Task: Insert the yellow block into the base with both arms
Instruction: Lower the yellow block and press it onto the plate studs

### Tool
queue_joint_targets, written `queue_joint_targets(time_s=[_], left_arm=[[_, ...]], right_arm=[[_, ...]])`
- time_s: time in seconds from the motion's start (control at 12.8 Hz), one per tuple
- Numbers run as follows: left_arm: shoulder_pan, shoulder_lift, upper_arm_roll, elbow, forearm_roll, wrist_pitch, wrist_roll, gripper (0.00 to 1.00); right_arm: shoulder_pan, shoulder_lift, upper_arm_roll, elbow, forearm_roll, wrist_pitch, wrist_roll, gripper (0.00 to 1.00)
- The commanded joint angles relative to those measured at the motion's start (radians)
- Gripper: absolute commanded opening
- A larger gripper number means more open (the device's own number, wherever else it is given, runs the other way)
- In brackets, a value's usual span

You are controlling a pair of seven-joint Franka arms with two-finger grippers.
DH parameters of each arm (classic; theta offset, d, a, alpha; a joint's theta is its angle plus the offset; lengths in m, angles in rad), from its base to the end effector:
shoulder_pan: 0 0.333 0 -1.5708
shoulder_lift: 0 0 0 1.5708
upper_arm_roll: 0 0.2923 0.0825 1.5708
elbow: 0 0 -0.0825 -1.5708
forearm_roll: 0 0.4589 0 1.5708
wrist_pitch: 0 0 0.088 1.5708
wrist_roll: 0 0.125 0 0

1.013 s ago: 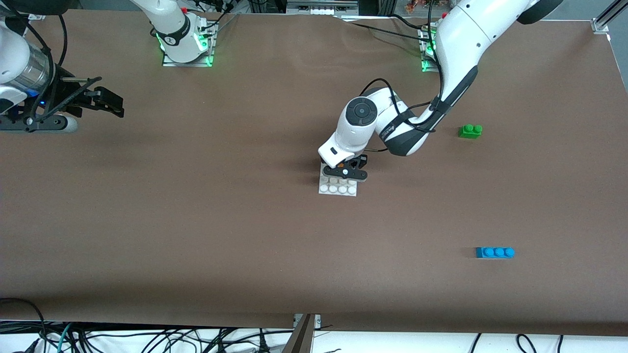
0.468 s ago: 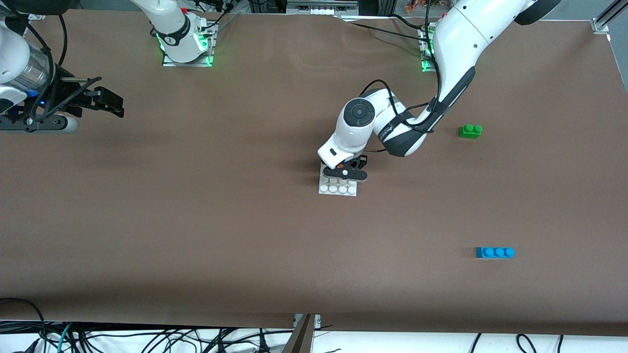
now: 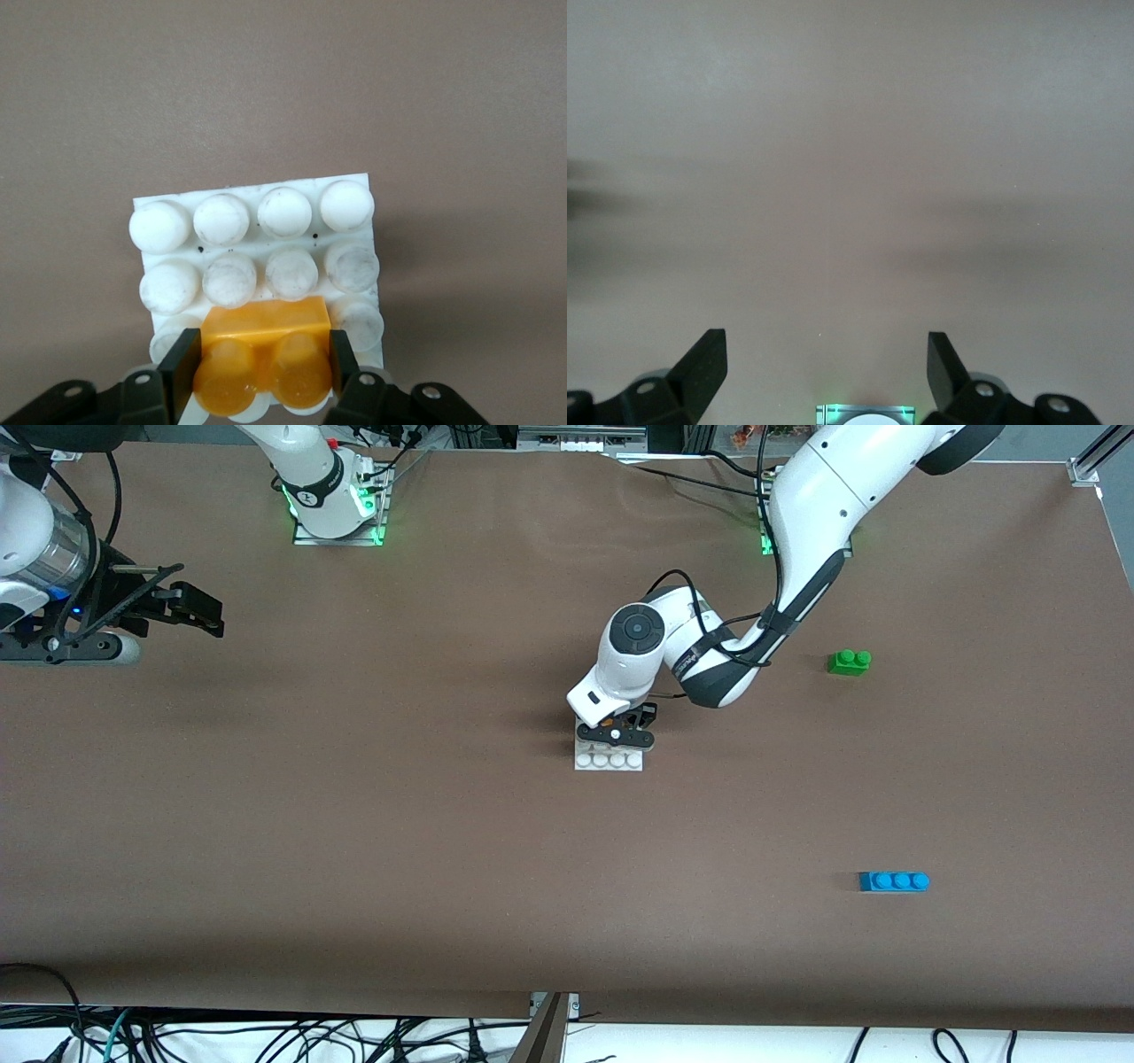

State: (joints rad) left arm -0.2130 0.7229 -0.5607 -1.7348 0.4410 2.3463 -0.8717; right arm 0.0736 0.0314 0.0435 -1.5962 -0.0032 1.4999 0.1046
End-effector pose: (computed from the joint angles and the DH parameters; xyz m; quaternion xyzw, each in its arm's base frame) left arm 0.5203 -0.4793 0.1277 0.9985 -0.0469 -0.0063 0.0259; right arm 0.6216 0.0724 0.5437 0.9979 0.0063 -0.0633 0.0080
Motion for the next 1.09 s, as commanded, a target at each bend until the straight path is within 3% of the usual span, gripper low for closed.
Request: queue_joint_targets(time_s=[0.0, 0.08, 0.16, 0.39, 0.55, 0.86, 1.01], left_arm=[[-0.025, 0.020, 0.013, 0.020, 0.027, -0.002, -0.026, 0.29], [-0.023, 0.018, 0.015, 0.024, 0.018, -0.004, -0.027, 0.68], [-0.019, 0.012, 0.015, 0.024, 0.018, -0.008, -0.026, 0.98], [-0.002, -0.039, 0.012, 0.027, 0.013, -0.045, -0.015, 1.00], [0.006, -0.081, 0.004, 0.058, 0.010, -0.149, -0.012, 1.00], [0.006, -0.103, -0.007, 0.298, -0.123, -0.495, 0.081, 1.00], [0.030, -0.115, -0.008, 0.426, -0.134, -0.663, 0.143, 1.00]], right_arm=[[0.000, -0.024, 0.004, -0.018, -0.012, 0.003, -0.010, 1.00], [0.000, -0.024, 0.004, -0.018, -0.012, 0.002, -0.010, 1.00], [0.000, -0.024, 0.004, -0.018, -0.012, 0.002, -0.010, 1.00], [0.000, -0.024, 0.004, -0.018, -0.014, 0.003, -0.010, 1.00], [0.000, -0.024, 0.004, -0.018, -0.012, 0.003, -0.010, 1.00], [0.000, -0.024, 0.004, -0.018, -0.012, 0.003, -0.010, 1.00], [0.000, -0.022, 0.004, -0.018, -0.012, 0.003, -0.010, 1.00]])
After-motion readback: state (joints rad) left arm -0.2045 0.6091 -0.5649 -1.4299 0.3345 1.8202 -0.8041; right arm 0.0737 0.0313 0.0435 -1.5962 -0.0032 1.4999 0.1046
